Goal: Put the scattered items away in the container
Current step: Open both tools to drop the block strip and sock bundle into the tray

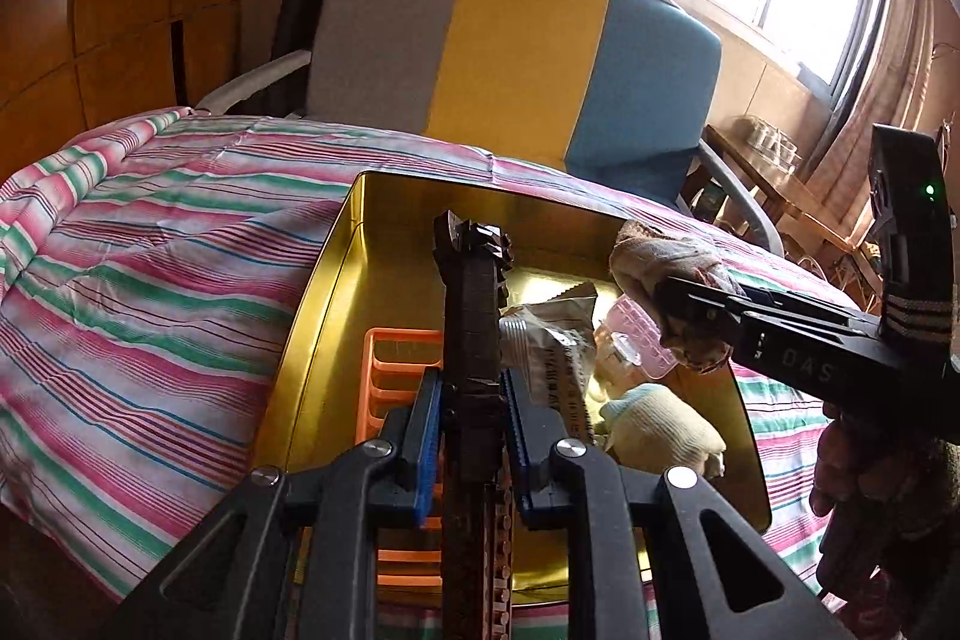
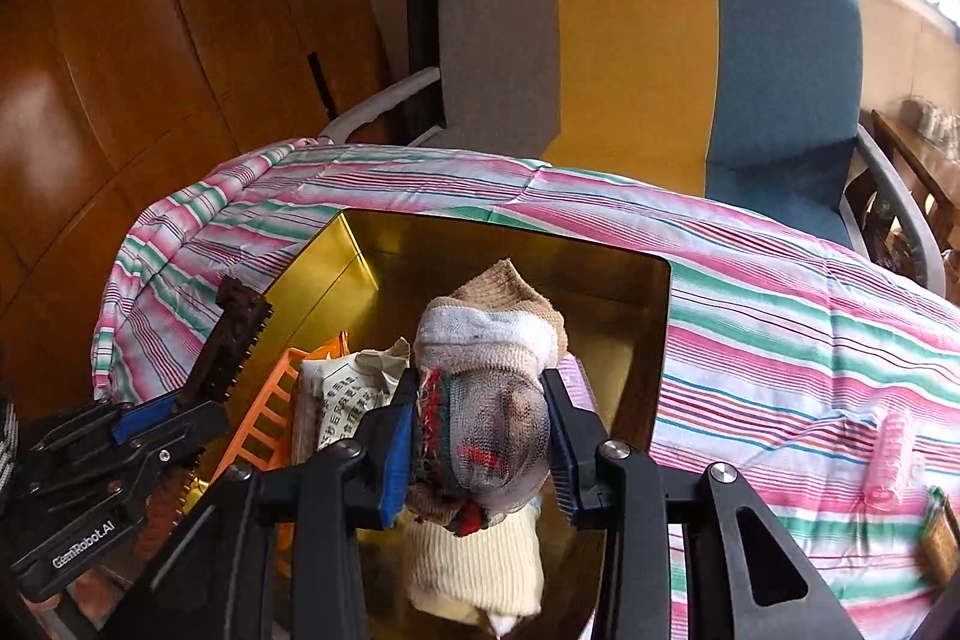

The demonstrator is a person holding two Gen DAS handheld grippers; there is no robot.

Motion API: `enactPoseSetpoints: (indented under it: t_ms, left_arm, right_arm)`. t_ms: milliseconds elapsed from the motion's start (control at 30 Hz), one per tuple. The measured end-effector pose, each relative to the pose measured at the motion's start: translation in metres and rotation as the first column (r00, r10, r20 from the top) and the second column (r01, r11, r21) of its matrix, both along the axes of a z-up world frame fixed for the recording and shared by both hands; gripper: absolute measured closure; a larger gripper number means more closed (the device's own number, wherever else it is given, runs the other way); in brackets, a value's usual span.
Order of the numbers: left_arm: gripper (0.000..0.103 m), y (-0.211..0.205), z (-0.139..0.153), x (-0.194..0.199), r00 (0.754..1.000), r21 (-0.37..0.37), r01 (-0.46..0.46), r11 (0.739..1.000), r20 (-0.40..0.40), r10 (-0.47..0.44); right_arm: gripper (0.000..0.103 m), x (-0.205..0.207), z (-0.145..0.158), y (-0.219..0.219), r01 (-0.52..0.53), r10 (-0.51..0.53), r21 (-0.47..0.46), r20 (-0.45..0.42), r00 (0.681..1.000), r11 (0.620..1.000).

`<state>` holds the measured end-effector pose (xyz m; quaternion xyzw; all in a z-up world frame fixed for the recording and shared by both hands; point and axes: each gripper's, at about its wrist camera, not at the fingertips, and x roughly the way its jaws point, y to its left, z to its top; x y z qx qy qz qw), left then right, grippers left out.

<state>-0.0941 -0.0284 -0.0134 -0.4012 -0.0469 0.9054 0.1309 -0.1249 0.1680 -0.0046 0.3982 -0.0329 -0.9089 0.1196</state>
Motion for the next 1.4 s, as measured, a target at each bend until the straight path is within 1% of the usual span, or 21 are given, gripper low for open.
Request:
enactPoseSetpoints:
  t_ms: [167,233,300,367,533,633,767,867,1067,1267,1400]
  left_arm:
    - [0.084,-0.002,-0.012,-0.007,1.0,-0.015,-0.016,1.0,0.027,0.017]
    - [0.084,-0.002,-0.015,-0.008,0.999,-0.015,-0.024,1.0,0.034,0.024]
    - [0.083,-0.003,-0.016,-0.008,0.999,-0.014,-0.034,0.999,0.037,0.034]
    - [0.083,-0.004,-0.017,-0.008,0.999,-0.016,-0.039,0.999,0.032,0.039]
    - [0.08,-0.003,-0.016,-0.004,0.999,-0.029,-0.042,0.999,0.025,0.042]
    - [0.077,-0.005,-0.015,-0.001,0.999,-0.028,-0.049,0.998,0.018,0.05]
    - [0.075,-0.005,-0.011,0.004,0.998,-0.033,-0.055,0.998,0.007,0.056]
    - [0.072,-0.001,-0.006,0.014,0.999,-0.025,-0.041,0.999,-0.006,0.041]
    - [0.068,0.009,0.004,0.034,0.999,-0.007,-0.012,1.0,-0.032,0.012]
    - [0.065,0.019,0.014,0.054,0.998,0.01,0.022,1.0,-0.057,-0.021]
    - [0.064,0.055,0.015,0.074,0.99,0.021,0.136,0.991,-0.046,-0.135]
  right_arm:
    - [0.064,-0.028,-0.016,-0.012,-0.006,0.005,0.028,0.049,0.999,1.0]
    - [0.063,-0.037,-0.022,-0.016,-0.006,0.004,0.037,0.069,0.998,0.999]
    - [0.059,-0.042,-0.026,-0.016,-0.001,-0.002,0.037,0.083,0.997,0.999]
    - [0.059,-0.046,-0.03,-0.017,0.005,-0.008,0.037,0.096,0.995,0.999]
    - [0.058,-0.042,-0.03,-0.013,0.012,-0.015,0.026,0.089,0.996,1.0]
    - [0.052,-0.038,-0.027,-0.008,0.024,-0.025,0.011,0.081,0.996,1.0]
    - [0.052,-0.032,-0.022,-0.002,0.037,-0.037,0.002,0.07,0.997,0.999]
    - [0.052,-0.023,-0.018,0.004,0.049,-0.048,-0.011,0.06,0.997,0.999]
    - [0.052,0.003,-0.014,0.022,0.092,-0.089,-0.066,0.048,0.995,0.994]
    - [0.049,0.048,-0.013,0.063,0.173,-0.169,-0.146,0.038,0.985,0.974]
    - [0.047,0.081,-0.014,0.102,0.25,-0.248,-0.154,0.029,0.968,0.956]
